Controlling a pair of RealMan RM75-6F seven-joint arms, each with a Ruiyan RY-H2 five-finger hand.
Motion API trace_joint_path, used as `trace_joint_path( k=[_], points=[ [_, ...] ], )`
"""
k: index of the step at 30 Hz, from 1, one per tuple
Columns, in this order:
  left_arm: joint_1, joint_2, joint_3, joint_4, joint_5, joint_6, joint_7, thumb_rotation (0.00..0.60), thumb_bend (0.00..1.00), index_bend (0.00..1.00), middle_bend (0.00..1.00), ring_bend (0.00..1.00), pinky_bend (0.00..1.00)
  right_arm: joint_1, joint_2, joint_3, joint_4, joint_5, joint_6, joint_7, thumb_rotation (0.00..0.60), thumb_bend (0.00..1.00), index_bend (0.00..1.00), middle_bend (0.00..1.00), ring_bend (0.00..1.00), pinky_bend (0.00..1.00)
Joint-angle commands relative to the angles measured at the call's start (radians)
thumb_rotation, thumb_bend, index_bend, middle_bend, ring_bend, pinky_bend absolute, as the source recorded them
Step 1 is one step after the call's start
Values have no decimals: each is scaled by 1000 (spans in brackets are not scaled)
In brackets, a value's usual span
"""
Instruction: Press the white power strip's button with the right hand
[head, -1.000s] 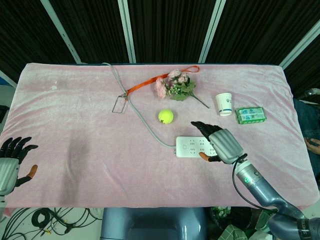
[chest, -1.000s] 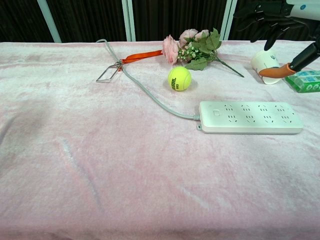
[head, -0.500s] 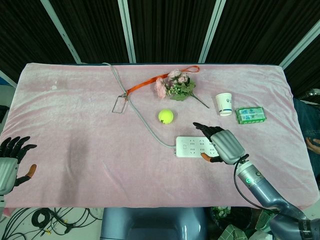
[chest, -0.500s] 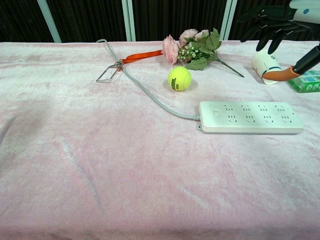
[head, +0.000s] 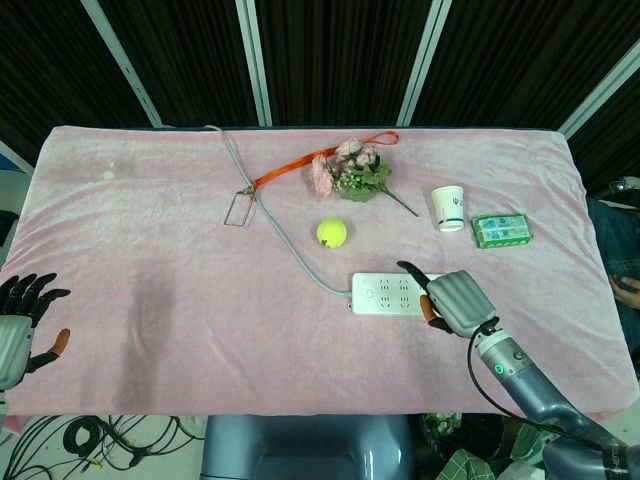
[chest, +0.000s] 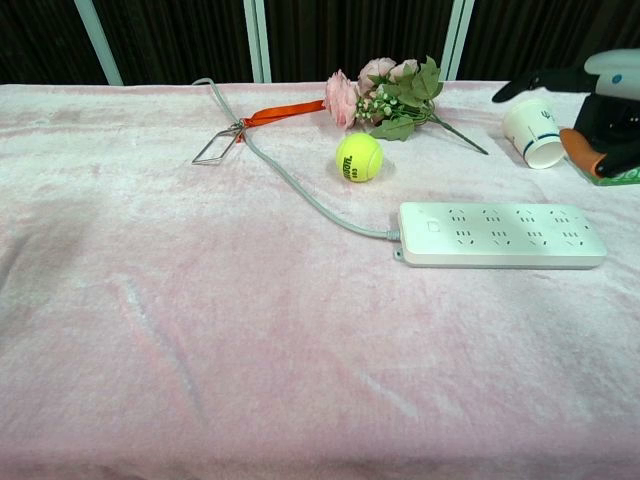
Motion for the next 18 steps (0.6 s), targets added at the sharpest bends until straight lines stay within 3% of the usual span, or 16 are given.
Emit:
trace_joint_path(
  k=[1, 7, 18],
  points=[
    [-1, 0, 0, -1, 0, -2, 2, 600, 365, 250, 106, 43, 27, 13, -45, -19, -2, 66, -33, -76, 600, 796, 143, 979, 1000, 1000],
    [0, 0, 1, -2, -3, -3, 8, 600, 366, 250, 106, 43, 27, 51, -149, -32, 24, 175, -54, -213, 600, 811, 143, 979, 1000, 1000],
    [3, 1, 1, -1, -5, -1, 7, 600, 366, 250, 107, 43, 27, 115, -285, -7, 81, 317, -48, -328, 600, 811, 143, 979, 1000, 1000]
  ],
)
